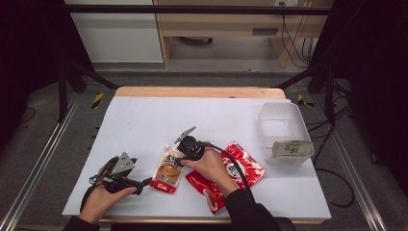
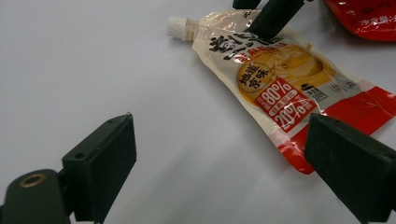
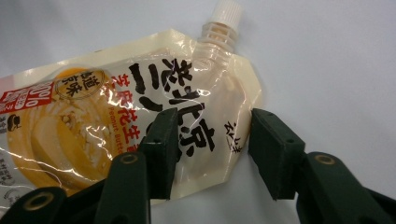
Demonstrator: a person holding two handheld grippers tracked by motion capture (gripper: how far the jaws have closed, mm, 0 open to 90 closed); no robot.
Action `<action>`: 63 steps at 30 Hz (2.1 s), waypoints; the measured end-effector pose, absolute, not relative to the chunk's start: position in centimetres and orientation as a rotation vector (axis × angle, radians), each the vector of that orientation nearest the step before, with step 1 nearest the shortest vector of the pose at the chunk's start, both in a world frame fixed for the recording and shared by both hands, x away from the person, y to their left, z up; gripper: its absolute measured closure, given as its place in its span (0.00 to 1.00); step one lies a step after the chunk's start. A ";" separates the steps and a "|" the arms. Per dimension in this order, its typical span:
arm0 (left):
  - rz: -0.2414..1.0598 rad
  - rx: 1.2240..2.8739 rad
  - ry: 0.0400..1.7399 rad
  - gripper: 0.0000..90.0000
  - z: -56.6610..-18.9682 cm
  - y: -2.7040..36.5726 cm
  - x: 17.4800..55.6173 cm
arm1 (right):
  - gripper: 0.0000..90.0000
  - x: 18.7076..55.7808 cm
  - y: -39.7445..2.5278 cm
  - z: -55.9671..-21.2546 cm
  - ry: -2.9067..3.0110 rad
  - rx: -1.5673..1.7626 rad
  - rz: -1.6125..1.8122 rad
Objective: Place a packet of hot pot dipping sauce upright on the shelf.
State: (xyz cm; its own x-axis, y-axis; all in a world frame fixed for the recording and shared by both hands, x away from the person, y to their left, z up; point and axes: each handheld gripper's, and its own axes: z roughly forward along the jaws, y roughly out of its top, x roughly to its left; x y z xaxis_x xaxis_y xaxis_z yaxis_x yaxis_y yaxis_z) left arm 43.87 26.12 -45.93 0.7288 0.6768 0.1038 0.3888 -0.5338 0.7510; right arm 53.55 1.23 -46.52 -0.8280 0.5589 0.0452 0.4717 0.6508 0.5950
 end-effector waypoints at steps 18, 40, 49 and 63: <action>0.509 2.169 0.815 0.11 -45.6 26.7 44.0 | 0.97 52.2 1.9 -45.2 2.664 0.656 0.914; 0.498 2.135 0.823 0.11 -45.1 27.7 44.0 | 0.99 49.9 1.3 -39.0 2.491 0.494 1.169; 0.489 2.100 0.828 0.09 -44.7 28.1 44.0 | 0.99 48.5 1.8 -37.2 2.485 0.397 1.226; 0.475 2.072 0.801 0.09 -44.0 27.7 43.8 | 1.00 48.2 1.2 -35.9 2.460 0.364 1.330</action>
